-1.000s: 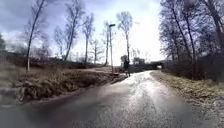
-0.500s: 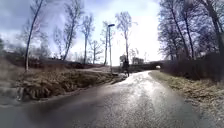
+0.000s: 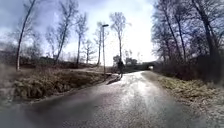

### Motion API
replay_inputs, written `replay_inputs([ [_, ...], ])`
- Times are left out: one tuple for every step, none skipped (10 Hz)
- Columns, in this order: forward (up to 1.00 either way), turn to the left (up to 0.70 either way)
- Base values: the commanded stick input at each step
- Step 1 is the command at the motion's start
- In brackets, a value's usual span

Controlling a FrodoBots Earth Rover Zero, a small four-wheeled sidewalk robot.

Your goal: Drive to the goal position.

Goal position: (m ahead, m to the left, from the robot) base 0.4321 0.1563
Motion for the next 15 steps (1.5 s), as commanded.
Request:
replay_inputs([
  [0.0,-0.06],
  [0.0,0.0],
  [0.0,0.0],
  [0.0,0.0],
  [0.22,0.0],
  [0.42,0.0],
  [0.57,0.0],
  [0.7,0.0],
  [0.82,0.0],
  [0.85,0.0],
  [0.85,0.0],
  [0.85,0.0],
  [0.85,0.0],
  [0.85,0.01],
  [0.85,0.02],
])
